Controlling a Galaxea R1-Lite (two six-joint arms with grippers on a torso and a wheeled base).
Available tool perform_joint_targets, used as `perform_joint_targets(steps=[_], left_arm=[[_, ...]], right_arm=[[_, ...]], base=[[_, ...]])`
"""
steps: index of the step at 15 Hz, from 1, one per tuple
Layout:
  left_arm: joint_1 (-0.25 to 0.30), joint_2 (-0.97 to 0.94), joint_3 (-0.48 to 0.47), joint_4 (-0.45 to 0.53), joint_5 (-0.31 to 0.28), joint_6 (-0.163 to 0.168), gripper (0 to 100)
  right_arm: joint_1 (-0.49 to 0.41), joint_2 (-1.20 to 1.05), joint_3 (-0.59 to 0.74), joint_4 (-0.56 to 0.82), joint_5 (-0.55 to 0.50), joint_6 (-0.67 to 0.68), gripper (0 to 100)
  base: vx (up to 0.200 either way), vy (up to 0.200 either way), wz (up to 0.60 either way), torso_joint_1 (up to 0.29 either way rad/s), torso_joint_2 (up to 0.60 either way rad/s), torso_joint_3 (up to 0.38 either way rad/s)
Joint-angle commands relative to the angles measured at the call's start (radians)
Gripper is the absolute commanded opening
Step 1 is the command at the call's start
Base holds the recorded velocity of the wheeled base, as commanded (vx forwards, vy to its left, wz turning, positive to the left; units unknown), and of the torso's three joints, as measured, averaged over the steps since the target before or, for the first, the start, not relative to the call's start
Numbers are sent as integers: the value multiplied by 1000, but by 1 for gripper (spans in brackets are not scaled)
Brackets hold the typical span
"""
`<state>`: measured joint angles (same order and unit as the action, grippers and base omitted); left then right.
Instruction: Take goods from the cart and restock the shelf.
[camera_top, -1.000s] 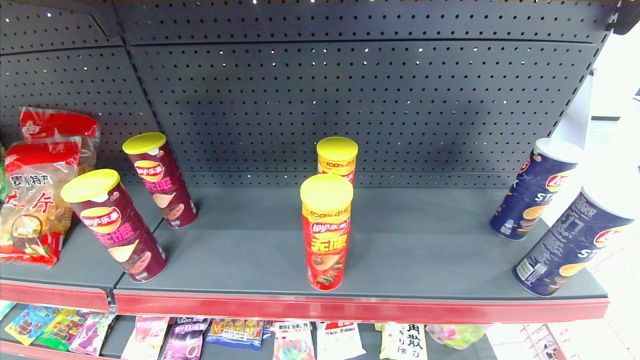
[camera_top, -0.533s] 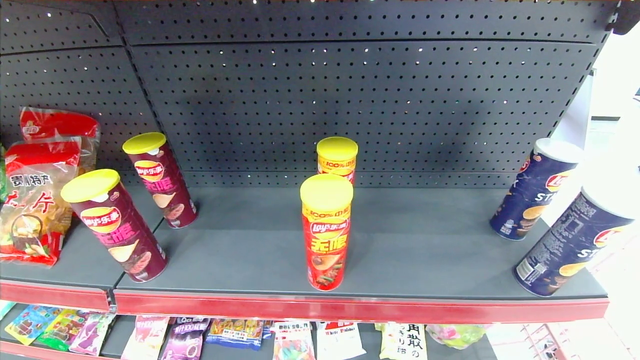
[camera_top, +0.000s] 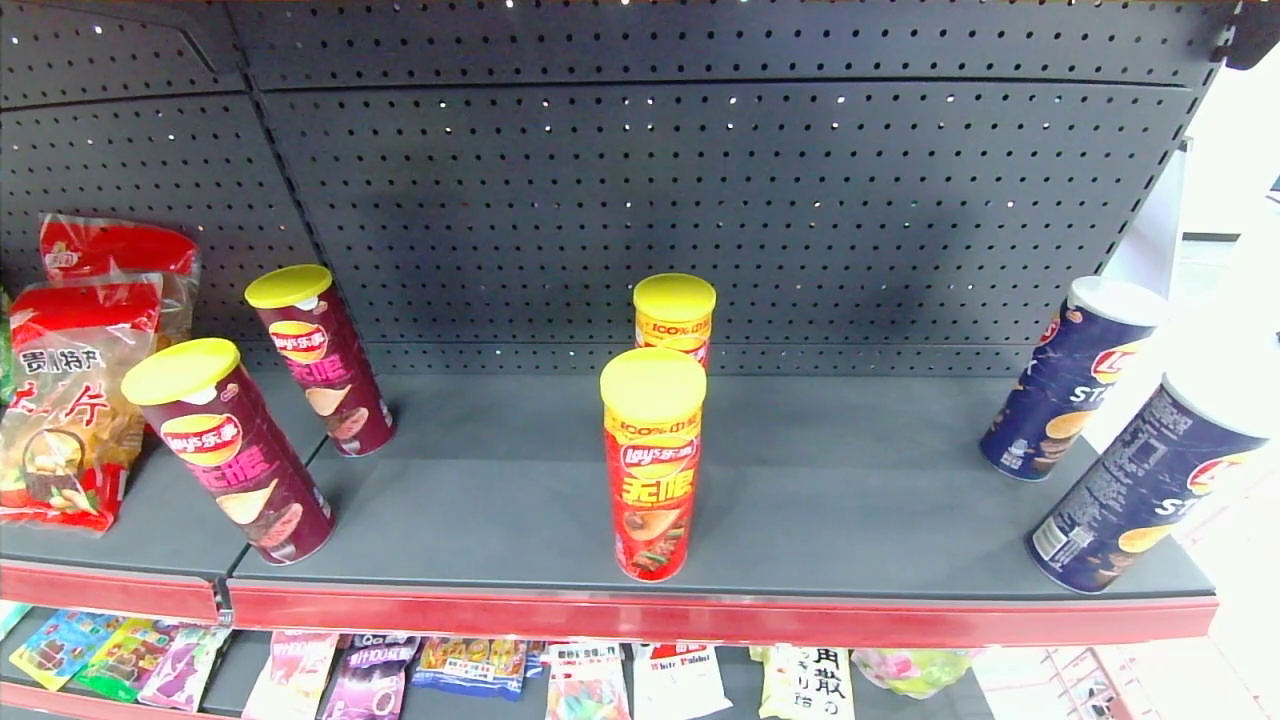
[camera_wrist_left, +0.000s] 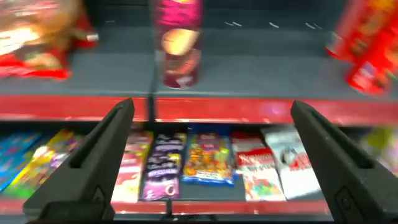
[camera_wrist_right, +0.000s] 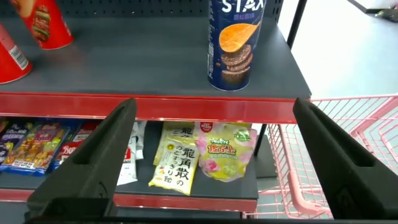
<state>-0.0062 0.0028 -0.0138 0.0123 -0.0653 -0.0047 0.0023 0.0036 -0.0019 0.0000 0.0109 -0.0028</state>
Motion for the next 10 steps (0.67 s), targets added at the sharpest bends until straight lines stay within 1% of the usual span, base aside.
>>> perform_joint_targets(steps=[1, 2, 3, 10], left_arm=[[0, -1, 12, -3, -4, -3, 100], [0, -3, 12, -3, 1, 0, 100], [0, -1, 14, -5, 68, -8, 100], [0, -1, 14, -5, 71, 0, 100]], right_arm=[[1, -4, 0, -2, 0, 3, 100], [1, -4, 0, 0, 0, 3, 100], [1, -4, 0, 0, -3, -2, 100], [1, -4, 0, 0, -5, 0, 100]], base=[[0, 0, 0, 0, 0, 0], [0, 0, 0, 0, 0, 0], [0, 0, 0, 0, 0, 0], [0, 0, 0, 0, 0, 0]])
